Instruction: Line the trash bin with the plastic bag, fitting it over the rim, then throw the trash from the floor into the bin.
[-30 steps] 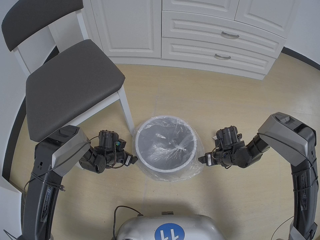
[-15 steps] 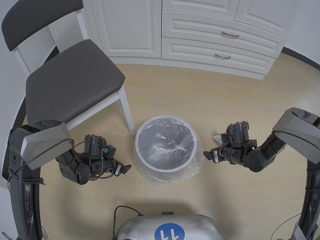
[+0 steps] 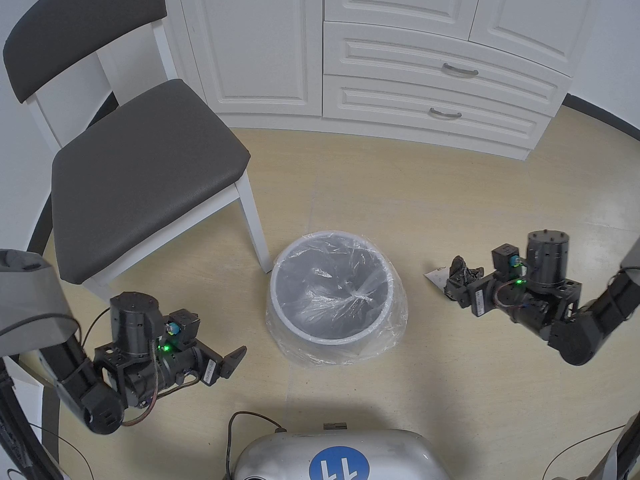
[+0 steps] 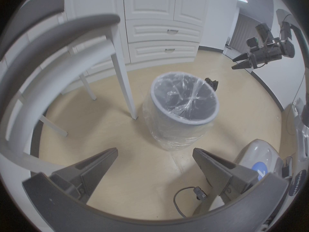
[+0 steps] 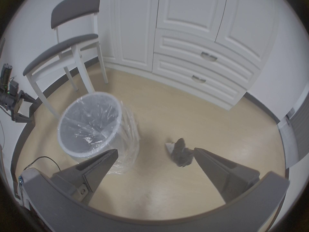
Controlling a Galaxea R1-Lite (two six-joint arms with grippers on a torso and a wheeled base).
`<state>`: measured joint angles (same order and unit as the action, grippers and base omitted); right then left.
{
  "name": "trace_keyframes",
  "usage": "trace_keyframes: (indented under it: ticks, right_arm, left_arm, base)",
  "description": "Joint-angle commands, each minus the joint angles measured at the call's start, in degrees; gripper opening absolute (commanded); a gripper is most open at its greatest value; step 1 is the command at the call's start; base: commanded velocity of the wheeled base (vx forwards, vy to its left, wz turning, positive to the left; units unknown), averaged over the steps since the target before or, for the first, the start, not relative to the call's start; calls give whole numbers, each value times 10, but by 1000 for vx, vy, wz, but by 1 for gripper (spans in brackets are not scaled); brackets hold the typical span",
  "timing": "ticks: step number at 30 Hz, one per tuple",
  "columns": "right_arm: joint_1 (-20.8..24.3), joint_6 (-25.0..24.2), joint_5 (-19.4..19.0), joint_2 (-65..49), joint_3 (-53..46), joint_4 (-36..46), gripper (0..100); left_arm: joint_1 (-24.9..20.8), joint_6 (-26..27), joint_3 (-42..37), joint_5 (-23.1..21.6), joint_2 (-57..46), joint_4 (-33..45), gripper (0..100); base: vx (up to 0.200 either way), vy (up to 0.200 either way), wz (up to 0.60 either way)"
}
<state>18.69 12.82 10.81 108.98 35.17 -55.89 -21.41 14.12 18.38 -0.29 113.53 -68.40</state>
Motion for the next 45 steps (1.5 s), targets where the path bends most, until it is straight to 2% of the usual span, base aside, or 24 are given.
trace_keyframes:
  ticks: [1, 5, 7, 8, 11, 13, 16, 22, 25, 29, 30, 31, 33, 34, 38, 41, 42, 43, 45]
  right_arm:
    - [-26, 28, 3, -163, -74, -18, 100]
    - [-30, 29, 3, -215, -90, -13, 100]
    - [-37, 29, 3, -227, -92, -12, 100]
    - [-44, 28, 3, -243, -93, -13, 100]
    - [-44, 26, 3, -266, -96, -12, 100]
    - [-45, 26, 3, -300, -98, -11, 100]
    - [-44, 26, 3, -324, -99, -11, 100]
    - [-45, 26, 16, -348, -87, -16, 100]
    - [-45, 25, 50, -352, -60, -17, 100]
    - [-48, 23, 98, -344, -24, -11, 100]
    - [-48, 23, 98, -344, -24, -11, 100]
    - [-59, 22, 127, -333, -12, -6, 100]
    - [-76, 24, 147, -322, -8, 4, 100]
    - [-94, 24, 159, -311, -1, 24, 100]
    - [-99, 9, 166, -302, 11, 106, 100]
    - [-100, -76, 166, -272, 69, 242, 100]
    - [-100, -76, 166, -272, 69, 242, 100]
    - [-102, -141, 159, -244, 133, 337, 100]
    - [-103, -201, 142, -201, 214, 434, 100]
  left_arm:
    - [-50, -37, -119, 36, -147, -69, 100]
    - [-51, -117, -160, 50, -209, -119, 100]
    - [-51, -131, -175, 64, -240, -138, 100]
    - [-50, -141, -184, 77, -294, -141, 100]
    - [-48, -142, -184, 79, -349, -121, 100]
    - [-48, -140, -184, 79, -423, -66, 100]
    - [-48, -141, -184, 77, -472, -20, 100]
    - [-48, -132, -144, 77, -479, -7, 100]
    - [-48, -99, -86, 80, -473, -6, 100]
    - [-47, -81, -34, 100, -473, -2, 100]
    - [-47, -81, -34, 100, -473, -2, 100]
    - [-47, -73, -19, 119, -473, -2, 100]
    - [-47, -69, -12, 137, -474, -2, 100]
    - [-47, -69, -5, 153, -477, -2, 100]
    - [-39, -66, 17, 179, -473, -2, 100]
    - [-7, -48, 14, 192, -467, -2, 100]
    - [-7, -48, 14, 192, -467, -2, 100]
    - [-2, -42, 13, 193, -470, -2, 100]
    - [-2, -40, 12, 192, -474, -2, 100]
  base:
    - [0, 0, 0]
    - [0, 0, 0]
    - [0, 0, 0]
    - [0, 0, 0]
    - [0, 0, 0]
    - [0, 0, 0]
    - [0, 0, 0]
    - [0, 0, 0]
    - [0, 0, 0]
    - [0, 0, 0]
    - [0, 0, 0]
    - [0, 0, 0]
    - [0, 0, 0]
    - [0, 0, 0]
    - [0, 0, 0]
    - [0, 0, 0]
    - [0, 0, 0]
    - [0, 0, 0]
    - [0, 0, 0]
